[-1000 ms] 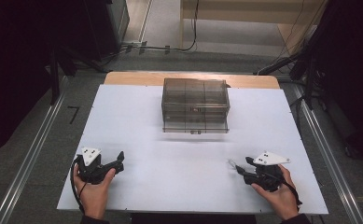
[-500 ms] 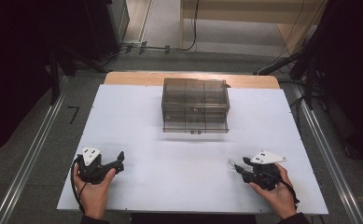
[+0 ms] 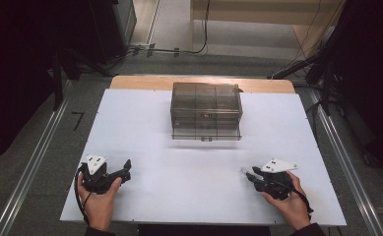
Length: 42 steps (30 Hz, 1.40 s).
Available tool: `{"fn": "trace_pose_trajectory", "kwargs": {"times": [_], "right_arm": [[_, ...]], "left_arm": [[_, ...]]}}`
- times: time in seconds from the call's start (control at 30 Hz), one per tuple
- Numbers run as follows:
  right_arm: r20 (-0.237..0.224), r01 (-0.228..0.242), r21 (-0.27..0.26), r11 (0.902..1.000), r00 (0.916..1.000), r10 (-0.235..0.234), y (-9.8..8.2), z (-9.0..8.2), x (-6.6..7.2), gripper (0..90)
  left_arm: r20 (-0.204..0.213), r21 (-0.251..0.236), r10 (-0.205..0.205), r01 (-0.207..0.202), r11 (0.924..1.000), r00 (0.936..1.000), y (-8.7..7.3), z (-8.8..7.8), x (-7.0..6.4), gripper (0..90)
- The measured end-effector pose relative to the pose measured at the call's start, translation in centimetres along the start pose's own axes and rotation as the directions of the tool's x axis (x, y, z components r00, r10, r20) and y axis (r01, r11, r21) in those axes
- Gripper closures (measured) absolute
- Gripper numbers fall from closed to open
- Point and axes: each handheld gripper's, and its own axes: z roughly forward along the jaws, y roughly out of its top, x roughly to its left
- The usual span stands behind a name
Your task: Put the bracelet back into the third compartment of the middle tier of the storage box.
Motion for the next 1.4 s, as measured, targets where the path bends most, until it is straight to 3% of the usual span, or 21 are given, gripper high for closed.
{"fn": "trace_pose_trajectory", "kwargs": {"times": [0.6,1.0,1.4], "right_arm": [[-0.027,0.004,0.015,0.9999,0.9996,-0.003,0.24,0.46,0.11,81.3],[-0.031,0.000,0.014,0.9999,0.9995,0.001,0.28,0.36,-0.01,82.9],[-0.020,-0.026,-0.030,0.9992,0.9995,0.026,0.49,-0.38,-0.24,82.9]], "left_arm": [[0.003,0.001,-0.005,0.005,1.0000,1.0000,-0.01,0.03,0.01,4.2],[0.004,0.001,-0.006,0.006,1.0000,1.0000,-0.01,0.02,0.04,4.2],[0.005,0.002,-0.005,0.005,1.0000,1.0000,0.00,0.04,0.05,4.2]]}}
